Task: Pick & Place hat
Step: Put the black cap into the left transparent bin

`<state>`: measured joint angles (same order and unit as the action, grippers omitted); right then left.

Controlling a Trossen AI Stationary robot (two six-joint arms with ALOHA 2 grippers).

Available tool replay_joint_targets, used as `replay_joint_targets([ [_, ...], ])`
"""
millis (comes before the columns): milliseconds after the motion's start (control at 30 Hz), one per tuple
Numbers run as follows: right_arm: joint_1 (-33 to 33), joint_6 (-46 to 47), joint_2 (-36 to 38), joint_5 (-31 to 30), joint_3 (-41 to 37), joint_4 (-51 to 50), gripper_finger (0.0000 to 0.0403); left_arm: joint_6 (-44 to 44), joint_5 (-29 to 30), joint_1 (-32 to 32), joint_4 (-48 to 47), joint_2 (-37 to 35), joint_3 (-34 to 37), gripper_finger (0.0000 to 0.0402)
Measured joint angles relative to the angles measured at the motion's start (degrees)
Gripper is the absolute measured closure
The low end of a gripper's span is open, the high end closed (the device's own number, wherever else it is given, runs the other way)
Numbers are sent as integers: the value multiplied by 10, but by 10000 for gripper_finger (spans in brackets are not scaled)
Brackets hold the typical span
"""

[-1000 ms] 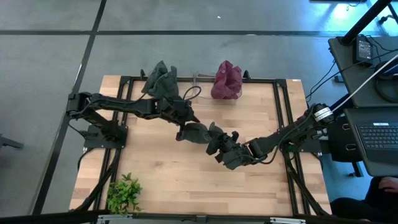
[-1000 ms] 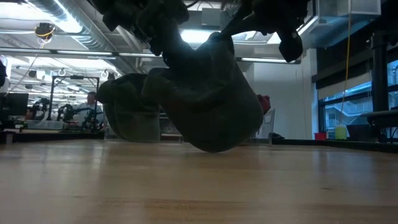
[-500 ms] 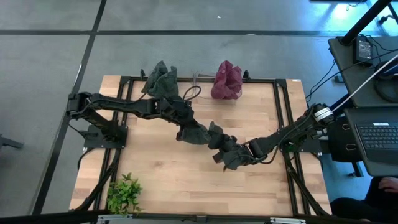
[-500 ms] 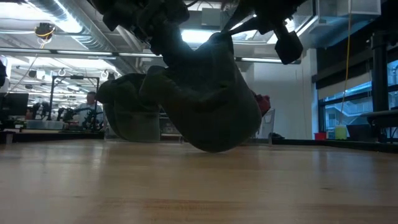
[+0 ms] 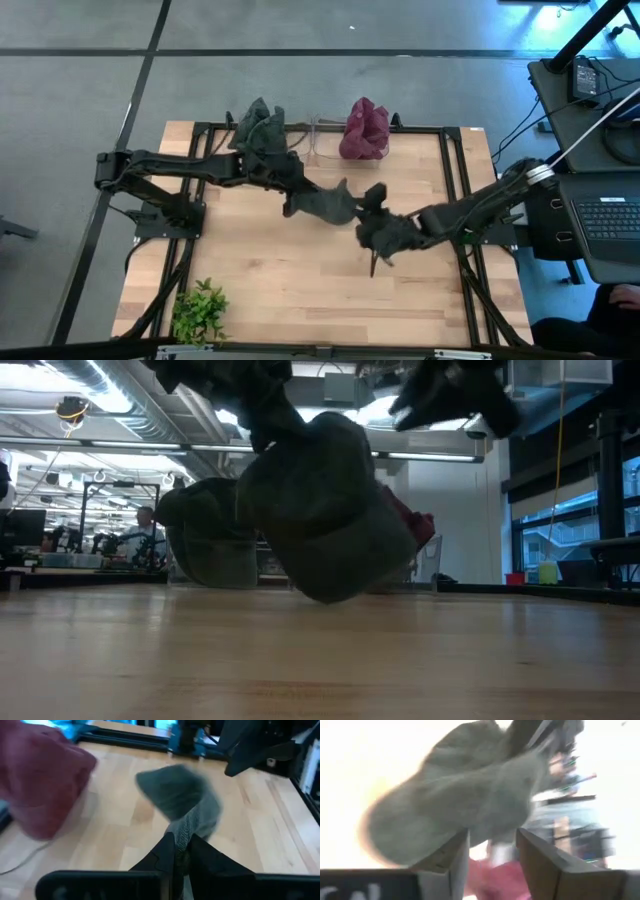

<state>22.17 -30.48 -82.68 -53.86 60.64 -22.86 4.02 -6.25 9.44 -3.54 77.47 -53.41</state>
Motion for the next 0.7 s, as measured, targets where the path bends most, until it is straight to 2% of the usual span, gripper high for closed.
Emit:
replay_joint_targets([
  [133, -34, 155, 46, 106, 0, -125, 213, 3, 22, 25, -39, -30, -14, 375],
  [233, -59, 223, 64, 147, 0, -172, 206, -2, 57, 48, -105, -40, -64, 375],
  [400, -91, 273, 68, 155, 0, -217, 205, -21, 142, 84, -219, -40, -163, 375],
  [500, -100, 282, 68, 126, 0, -256, 205, -37, 181, 107, -279, -40, -208, 375],
  [600, -107, 296, 77, 97, 0, -284, 204, -41, 187, 132, -320, -40, -244, 375],
  [700, -111, 284, 87, 119, -6, -276, 204, -51, 184, 152, -326, -40, -256, 375],
])
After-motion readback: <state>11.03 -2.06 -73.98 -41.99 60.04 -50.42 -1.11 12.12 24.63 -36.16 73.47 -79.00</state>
